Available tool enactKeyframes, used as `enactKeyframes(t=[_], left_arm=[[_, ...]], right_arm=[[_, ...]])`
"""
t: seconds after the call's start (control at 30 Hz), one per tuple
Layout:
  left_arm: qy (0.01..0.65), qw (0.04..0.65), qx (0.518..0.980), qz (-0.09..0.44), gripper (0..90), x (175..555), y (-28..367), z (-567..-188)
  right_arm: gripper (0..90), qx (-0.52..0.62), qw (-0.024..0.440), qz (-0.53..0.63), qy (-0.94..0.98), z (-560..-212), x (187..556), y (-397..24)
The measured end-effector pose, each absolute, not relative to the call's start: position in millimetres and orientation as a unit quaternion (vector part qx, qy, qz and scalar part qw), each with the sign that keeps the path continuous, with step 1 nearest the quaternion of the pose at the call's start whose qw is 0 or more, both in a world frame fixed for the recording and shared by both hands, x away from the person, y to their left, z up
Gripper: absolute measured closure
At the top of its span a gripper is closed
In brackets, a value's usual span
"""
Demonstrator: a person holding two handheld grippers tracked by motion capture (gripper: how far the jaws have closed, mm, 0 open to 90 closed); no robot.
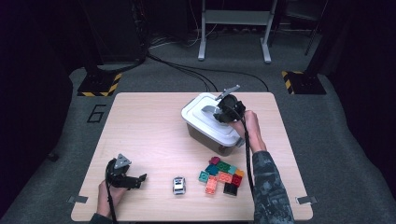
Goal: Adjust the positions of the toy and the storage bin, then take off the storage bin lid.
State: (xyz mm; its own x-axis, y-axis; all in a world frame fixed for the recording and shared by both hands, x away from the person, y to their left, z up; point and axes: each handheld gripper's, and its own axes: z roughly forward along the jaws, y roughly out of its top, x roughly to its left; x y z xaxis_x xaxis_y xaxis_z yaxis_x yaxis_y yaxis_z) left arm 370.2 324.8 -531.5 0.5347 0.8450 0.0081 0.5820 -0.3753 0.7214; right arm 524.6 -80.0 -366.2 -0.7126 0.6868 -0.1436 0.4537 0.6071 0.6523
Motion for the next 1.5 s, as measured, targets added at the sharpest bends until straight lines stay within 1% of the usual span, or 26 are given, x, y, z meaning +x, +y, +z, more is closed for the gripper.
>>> enactKeyframes(t=[0.2,0.23,0.67,0.73,1.0,1.03,1.5], left_arm=[[0.442,0.342,0.806,0.193,0.9,370.4,324.8,-531.5],[0.442,0.342,0.806,0.193,0.9,370.4,324.8,-531.5],[0.441,0.345,0.806,0.194,0.9,370.7,324.8,-531.9],[0.439,0.338,0.811,0.185,0.9,370.6,325.8,-530.1],[0.441,0.341,0.808,0.192,0.9,370.4,325.0,-531.1],[0.441,0.341,0.808,0.191,1.0,370.5,325.1,-531.0],[0.440,0.339,0.809,0.191,1.1,370.3,325.2,-530.8]], right_arm=[[66.3,0.338,0.207,0.298,0.869,-367.2,523.6,-74.8],[66.7,0.335,0.216,0.301,0.867,-368.1,525.2,-74.0],[67.0,0.345,0.229,0.299,0.860,-370.3,530.7,-64.7],[67.0,0.351,0.235,0.296,0.857,-370.5,530.4,-60.2],[67.2,0.356,0.246,0.293,0.853,-370.7,529.2,-57.3],[67.2,0.361,0.242,0.291,0.852,-369.4,528.3,-57.5],[67.1,0.377,0.267,0.307,0.832,-338.9,514.7,-73.1]])
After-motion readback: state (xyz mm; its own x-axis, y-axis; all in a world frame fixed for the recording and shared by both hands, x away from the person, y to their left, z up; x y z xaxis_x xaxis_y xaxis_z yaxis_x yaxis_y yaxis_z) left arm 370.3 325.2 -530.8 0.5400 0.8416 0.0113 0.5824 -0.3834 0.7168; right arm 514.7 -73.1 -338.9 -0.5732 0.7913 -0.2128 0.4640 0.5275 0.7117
